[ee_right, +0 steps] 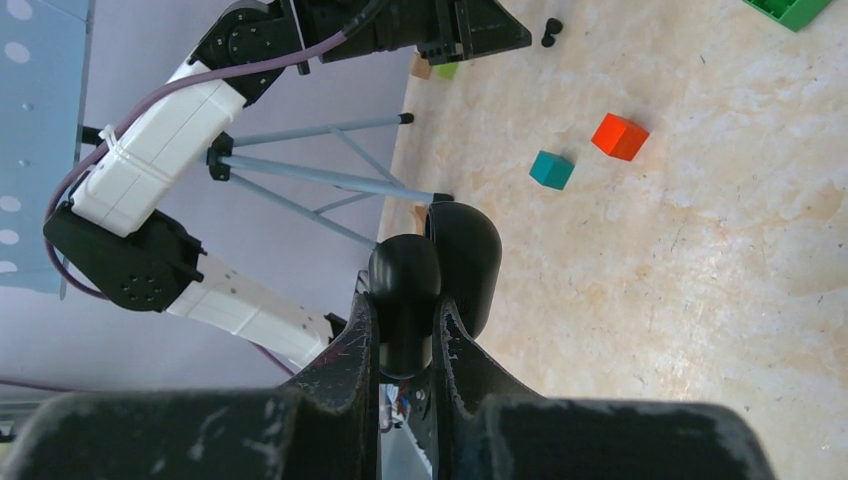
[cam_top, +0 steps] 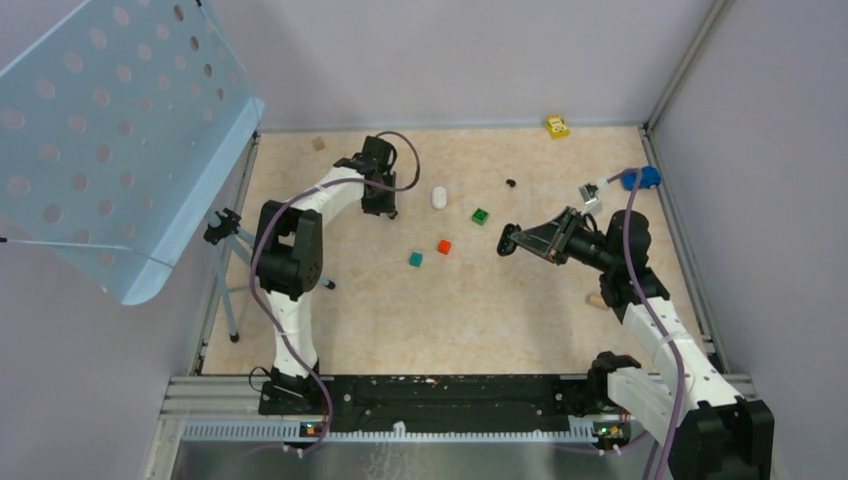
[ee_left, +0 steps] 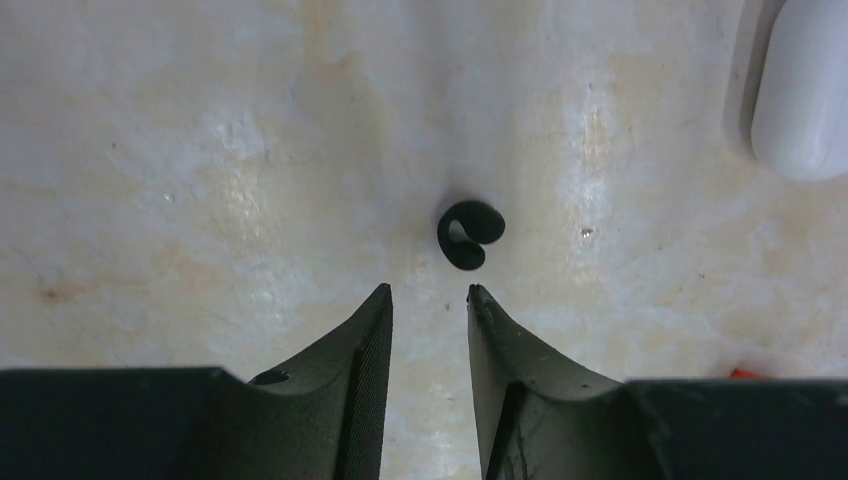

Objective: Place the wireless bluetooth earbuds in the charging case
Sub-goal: Pick up the right earbud from the corner of the board.

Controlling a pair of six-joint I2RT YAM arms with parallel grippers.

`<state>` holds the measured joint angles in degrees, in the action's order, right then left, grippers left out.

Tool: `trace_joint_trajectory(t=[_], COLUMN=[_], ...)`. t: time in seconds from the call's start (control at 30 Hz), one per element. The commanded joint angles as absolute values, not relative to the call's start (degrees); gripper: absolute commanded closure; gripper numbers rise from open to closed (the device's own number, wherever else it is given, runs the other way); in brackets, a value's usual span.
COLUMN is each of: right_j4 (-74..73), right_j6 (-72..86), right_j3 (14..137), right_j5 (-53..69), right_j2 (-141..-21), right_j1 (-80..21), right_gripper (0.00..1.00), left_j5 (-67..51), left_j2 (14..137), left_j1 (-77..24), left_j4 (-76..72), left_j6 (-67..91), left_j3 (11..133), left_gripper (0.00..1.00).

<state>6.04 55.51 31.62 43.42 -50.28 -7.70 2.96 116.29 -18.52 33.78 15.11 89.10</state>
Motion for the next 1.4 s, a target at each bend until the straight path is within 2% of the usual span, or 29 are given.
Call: trace_joint_trajectory(t=[0.0, 0.53, 1.13, 1.27, 1.37], right_j4=[7.49, 7.92, 8.35, 8.17, 8.17], right_j6=[54.60, 54.29, 54.57, 54.50, 54.49], right_j3=[35.16, 35.64, 35.42, 35.38, 35.33], right_j5=[44.12, 44.41, 44.22, 44.14, 44.05], right_j2=[-51.03, -52.63, -52.81, -52.74, -52.84], right_j1=[-7.38, -7.38, -7.38, -7.37, -7.38], right_gripper=[1.00, 1.00, 1.00, 1.00, 1.00], left_j5=[4.86, 0.33, -7.51, -8.09, -8.70], left_j2=[118.33, 122.24, 120.59, 120.37, 120.09], left_j1=[-17.88, -17.14, -17.31, -17.31, -17.40], left_j4=[31.63, 30.51, 28.96, 28.93, 28.94], left_j6=[13.80, 13.98, 15.19, 15.06, 15.03], left_j3=[93.38, 94.71, 91.85, 91.79, 91.54], left_gripper=[0.62, 0.64, 0.65, 0.70, 0.79])
